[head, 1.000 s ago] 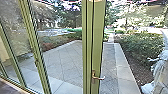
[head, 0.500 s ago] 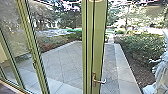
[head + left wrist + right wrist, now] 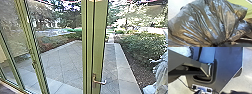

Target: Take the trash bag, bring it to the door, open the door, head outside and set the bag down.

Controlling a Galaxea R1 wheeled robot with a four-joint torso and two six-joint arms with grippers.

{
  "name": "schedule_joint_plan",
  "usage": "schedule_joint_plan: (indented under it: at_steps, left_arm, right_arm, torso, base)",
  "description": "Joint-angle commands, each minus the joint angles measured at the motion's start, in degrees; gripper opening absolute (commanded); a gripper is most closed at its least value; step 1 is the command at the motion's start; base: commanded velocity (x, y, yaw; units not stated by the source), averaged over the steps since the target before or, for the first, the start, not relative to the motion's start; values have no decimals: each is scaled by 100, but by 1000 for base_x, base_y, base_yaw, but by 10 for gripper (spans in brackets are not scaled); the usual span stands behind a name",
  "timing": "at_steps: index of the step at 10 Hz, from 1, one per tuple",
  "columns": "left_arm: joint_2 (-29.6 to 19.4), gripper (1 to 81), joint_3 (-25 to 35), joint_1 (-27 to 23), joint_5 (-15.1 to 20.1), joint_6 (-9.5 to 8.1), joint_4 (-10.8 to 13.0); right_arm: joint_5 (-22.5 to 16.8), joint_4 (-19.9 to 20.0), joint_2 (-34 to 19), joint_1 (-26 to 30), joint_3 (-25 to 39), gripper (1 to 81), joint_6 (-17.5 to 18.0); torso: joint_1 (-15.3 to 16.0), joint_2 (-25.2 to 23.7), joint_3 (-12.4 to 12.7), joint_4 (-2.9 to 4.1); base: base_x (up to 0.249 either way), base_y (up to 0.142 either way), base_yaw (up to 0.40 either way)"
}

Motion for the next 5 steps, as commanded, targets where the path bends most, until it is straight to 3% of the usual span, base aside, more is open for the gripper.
schedule_joint_plan:
  at_steps: [1, 5]
  left_arm:
    - [3, 10, 40, -209, 338, 0, 8]
    - [-14, 10, 75, -183, 355, -43, 17]
  right_arm:
    - [-305, 30, -253, 212, 391, 811, -5]
    - [-138, -5, -1518, 106, 2369, 811, 48]
  torso:
    - [2, 0, 0, 0]
    - [0, 0, 0, 0]
  base:
    - [0, 0, 0]
    - [0, 0, 0]
